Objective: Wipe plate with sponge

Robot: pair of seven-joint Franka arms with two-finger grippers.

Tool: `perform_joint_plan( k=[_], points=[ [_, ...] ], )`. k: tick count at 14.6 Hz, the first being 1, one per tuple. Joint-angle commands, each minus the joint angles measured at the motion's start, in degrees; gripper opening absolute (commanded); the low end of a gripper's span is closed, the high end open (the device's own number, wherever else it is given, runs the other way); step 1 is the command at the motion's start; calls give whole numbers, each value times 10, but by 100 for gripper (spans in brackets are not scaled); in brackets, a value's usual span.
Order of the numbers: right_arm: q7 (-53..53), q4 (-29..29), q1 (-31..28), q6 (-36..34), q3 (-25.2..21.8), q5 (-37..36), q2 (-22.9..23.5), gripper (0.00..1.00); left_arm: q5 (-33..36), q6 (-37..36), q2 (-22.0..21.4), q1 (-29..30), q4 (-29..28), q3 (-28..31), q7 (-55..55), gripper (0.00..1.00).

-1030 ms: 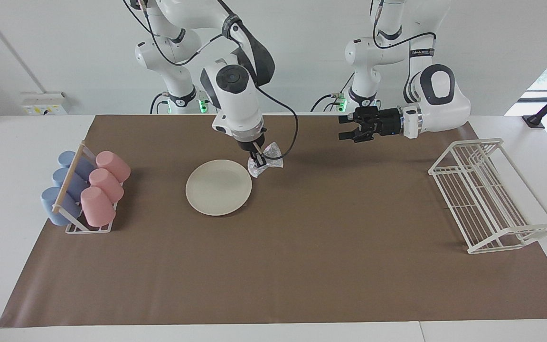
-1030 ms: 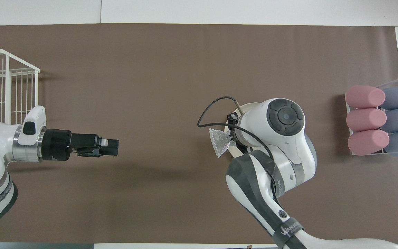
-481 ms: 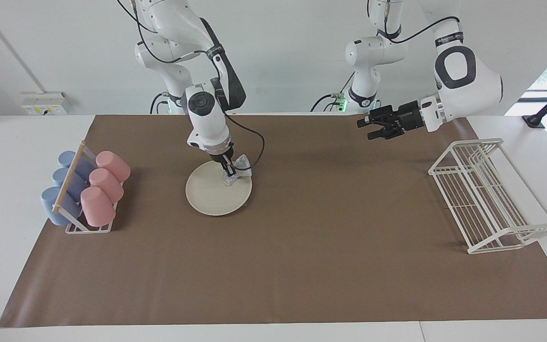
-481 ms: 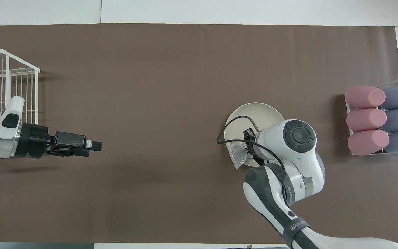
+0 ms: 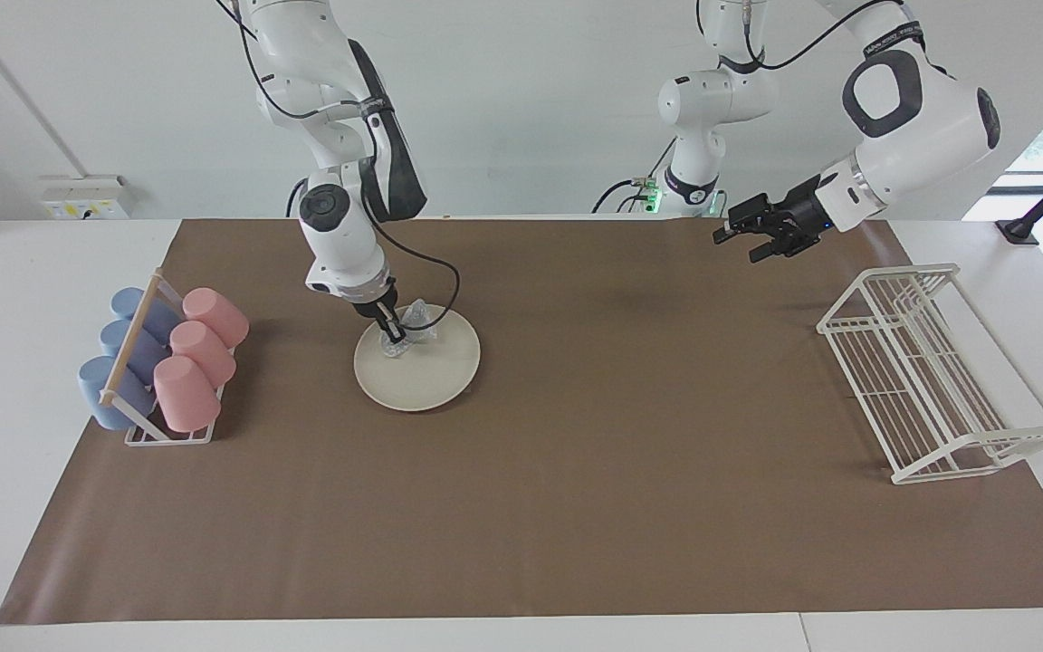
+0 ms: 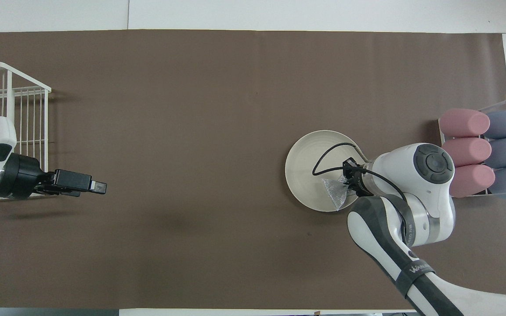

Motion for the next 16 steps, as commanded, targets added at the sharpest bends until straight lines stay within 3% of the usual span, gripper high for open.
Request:
perform_joint_plan(
  k=[1, 4, 7, 11, 16],
  points=[
    [-31, -18, -17, 37, 6, 0, 1, 0, 63, -5, -5, -2, 23, -9, -5, 100],
    [-16, -17, -9, 63, 7, 0, 7, 0, 81, -9, -4, -4, 42, -9, -5, 100],
    [63, -11, 46, 88, 7, 0, 42, 0, 81, -4, -4, 1, 46, -9, -5, 100],
    [183, 29, 100, 76, 8, 0, 55, 0, 81, -4, -4, 4, 58, -8, -5, 100],
    [206, 39, 96, 81, 8, 5, 62, 0, 81, -4, -4, 4, 61, -8, -5, 100]
  ],
)
